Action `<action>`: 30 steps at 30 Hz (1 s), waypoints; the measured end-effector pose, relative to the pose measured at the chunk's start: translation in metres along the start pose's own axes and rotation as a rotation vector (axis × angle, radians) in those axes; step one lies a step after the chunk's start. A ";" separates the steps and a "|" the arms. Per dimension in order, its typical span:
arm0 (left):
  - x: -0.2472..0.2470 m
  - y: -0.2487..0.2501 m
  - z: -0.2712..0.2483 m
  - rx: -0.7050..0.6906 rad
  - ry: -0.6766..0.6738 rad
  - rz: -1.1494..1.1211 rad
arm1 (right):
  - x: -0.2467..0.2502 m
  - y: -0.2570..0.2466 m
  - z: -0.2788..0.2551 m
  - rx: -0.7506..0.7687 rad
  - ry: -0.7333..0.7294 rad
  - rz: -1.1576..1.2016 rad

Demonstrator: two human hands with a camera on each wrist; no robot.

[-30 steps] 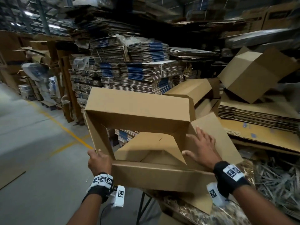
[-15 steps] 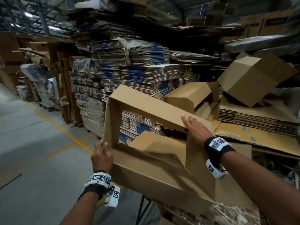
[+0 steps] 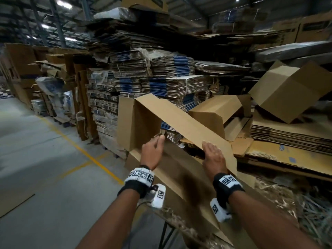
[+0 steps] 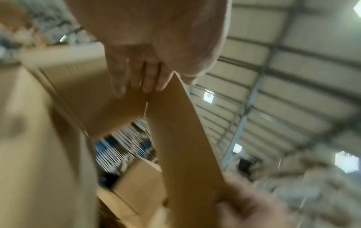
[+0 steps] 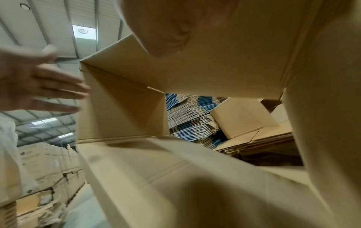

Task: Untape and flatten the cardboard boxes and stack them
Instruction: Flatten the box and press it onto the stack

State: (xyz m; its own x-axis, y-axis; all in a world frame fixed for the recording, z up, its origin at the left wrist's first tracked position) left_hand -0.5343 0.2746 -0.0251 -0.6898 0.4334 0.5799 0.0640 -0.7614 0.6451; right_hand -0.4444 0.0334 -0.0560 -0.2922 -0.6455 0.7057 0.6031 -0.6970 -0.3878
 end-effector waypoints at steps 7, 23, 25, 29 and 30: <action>-0.094 -0.014 -0.018 0.546 -0.162 -0.898 | -0.052 -0.023 -0.036 -0.009 -0.209 0.051; -0.015 -0.118 0.012 0.583 0.117 -0.794 | -0.046 0.115 -0.073 -0.888 -0.276 0.848; -0.007 -0.122 0.012 0.582 0.159 -0.791 | -0.064 0.104 -0.089 -1.004 -0.372 1.087; 0.012 -0.123 0.009 0.607 0.257 -0.698 | -0.070 0.060 -0.094 -0.995 -0.422 1.532; 0.014 -0.122 0.008 0.604 0.259 -0.682 | -0.069 0.051 -0.095 -1.018 -0.417 1.610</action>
State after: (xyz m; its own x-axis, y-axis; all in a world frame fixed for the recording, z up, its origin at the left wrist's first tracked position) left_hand -0.5461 0.3774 -0.0916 -0.8503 0.5169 -0.0986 -0.0996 0.0259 0.9947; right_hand -0.4640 0.0130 -0.1804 0.2629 -0.7657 -0.5870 -0.5454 0.3839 -0.7451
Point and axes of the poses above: each hand's wrist, its own z-axis towards the middle knuckle, its own x-axis out of the back of the hand, y = z × x, the point moved 10 cm from there along z, towards the middle knuckle, and after that the axes turned 10 degrees about z, right-handed, at the moved point
